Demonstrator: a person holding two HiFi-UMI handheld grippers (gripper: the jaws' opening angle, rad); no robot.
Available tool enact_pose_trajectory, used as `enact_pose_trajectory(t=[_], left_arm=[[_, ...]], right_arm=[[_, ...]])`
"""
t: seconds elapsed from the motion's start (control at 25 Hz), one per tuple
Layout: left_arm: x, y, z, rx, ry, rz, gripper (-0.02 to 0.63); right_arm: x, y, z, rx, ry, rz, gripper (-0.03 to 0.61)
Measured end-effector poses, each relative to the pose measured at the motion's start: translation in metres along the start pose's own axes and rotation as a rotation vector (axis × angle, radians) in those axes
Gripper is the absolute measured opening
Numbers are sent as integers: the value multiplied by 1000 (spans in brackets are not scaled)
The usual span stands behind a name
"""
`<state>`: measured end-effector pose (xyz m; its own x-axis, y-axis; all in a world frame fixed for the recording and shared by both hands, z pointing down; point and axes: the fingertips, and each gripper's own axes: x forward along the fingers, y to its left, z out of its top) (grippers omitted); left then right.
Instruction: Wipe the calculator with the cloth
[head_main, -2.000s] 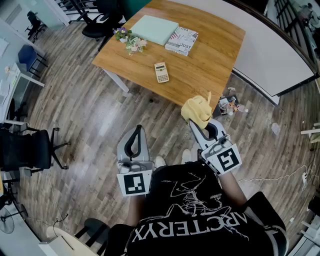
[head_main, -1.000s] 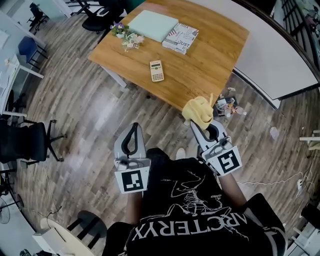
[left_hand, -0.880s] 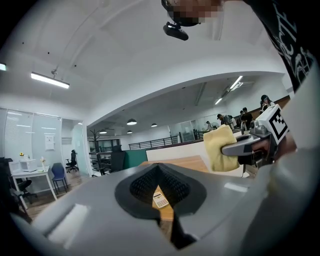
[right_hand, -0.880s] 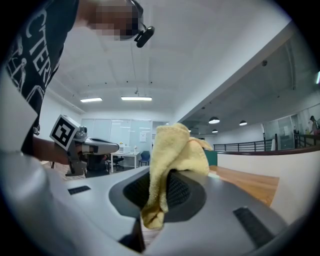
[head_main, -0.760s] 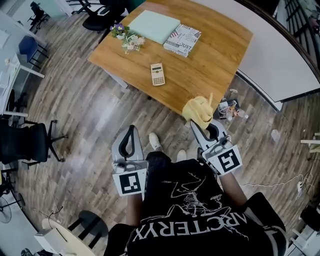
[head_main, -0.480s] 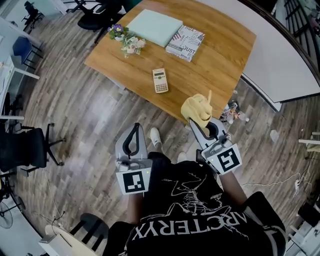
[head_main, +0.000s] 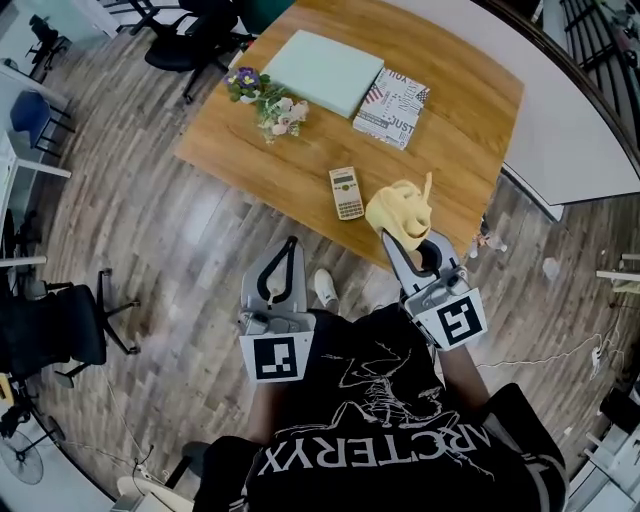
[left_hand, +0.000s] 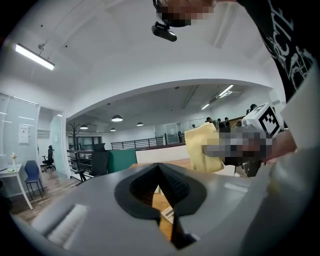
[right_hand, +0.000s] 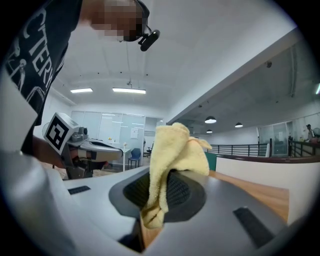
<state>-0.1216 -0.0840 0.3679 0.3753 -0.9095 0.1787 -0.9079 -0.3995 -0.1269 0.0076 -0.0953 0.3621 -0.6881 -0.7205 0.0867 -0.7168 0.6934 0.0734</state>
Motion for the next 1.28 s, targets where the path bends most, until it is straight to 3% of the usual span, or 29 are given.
enact_pose_trajectory(t=[0.24, 0.4, 0.56, 0.72, 1.04, 1.28], left_arm=[[23, 8, 2, -1, 14, -25, 9], [32, 0, 3, -6, 14, -11, 9], [36, -10, 3, 2, 29, 8, 9], [33, -18, 5, 9, 39, 39, 9], [-1, -8, -1, 6, 94, 155, 9], [-24, 2, -10, 15, 136, 224, 9]], right_arm=[[13, -17, -1, 5, 22, -22, 54], [14, -29, -10, -75, 66, 4, 54], [25, -35, -45, -109, 238, 83, 52], [58, -42, -99, -152, 411, 218, 52], [157, -66, -251, -546, 848, 394, 52], [197, -64, -327, -945, 1041, 510, 54]])
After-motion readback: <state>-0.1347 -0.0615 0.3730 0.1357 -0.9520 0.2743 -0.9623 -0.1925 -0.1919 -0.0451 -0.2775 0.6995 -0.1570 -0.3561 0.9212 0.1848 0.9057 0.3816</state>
